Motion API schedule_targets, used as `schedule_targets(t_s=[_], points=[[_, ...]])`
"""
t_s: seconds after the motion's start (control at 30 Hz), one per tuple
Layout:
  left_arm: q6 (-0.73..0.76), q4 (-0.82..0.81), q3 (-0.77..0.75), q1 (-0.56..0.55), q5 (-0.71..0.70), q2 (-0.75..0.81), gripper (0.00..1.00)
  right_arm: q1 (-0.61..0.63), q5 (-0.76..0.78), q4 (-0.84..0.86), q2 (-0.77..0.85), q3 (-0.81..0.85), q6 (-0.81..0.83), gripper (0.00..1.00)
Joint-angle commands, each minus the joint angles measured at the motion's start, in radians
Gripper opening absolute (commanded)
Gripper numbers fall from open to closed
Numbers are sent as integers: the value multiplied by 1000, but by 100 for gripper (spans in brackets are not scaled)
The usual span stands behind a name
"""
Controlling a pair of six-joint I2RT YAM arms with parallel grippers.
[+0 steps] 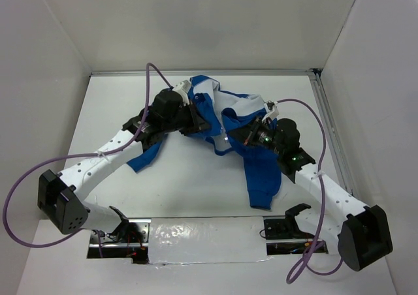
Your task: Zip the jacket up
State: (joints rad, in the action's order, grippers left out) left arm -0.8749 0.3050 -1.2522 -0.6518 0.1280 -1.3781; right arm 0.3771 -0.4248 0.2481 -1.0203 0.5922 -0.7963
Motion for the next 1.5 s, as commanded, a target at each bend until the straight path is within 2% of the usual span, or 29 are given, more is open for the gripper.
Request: schedule_targets(t_s=[0.0, 0.2, 0.57, 1.47], points=[[-39, -46, -23, -6, -68, 5, 0, 34, 47, 97, 65, 6, 2, 0], [-107, -27, -7, -15, -120, -4, 0, 75, 112, 111, 72, -8, -20, 0], [-121, -44, 30, -28, -122, 14, 0, 121, 262, 158, 89, -20, -41, 0], [-122, -98, 59, -28, -87, 54, 0, 148, 261, 154, 103, -35, -14, 0]])
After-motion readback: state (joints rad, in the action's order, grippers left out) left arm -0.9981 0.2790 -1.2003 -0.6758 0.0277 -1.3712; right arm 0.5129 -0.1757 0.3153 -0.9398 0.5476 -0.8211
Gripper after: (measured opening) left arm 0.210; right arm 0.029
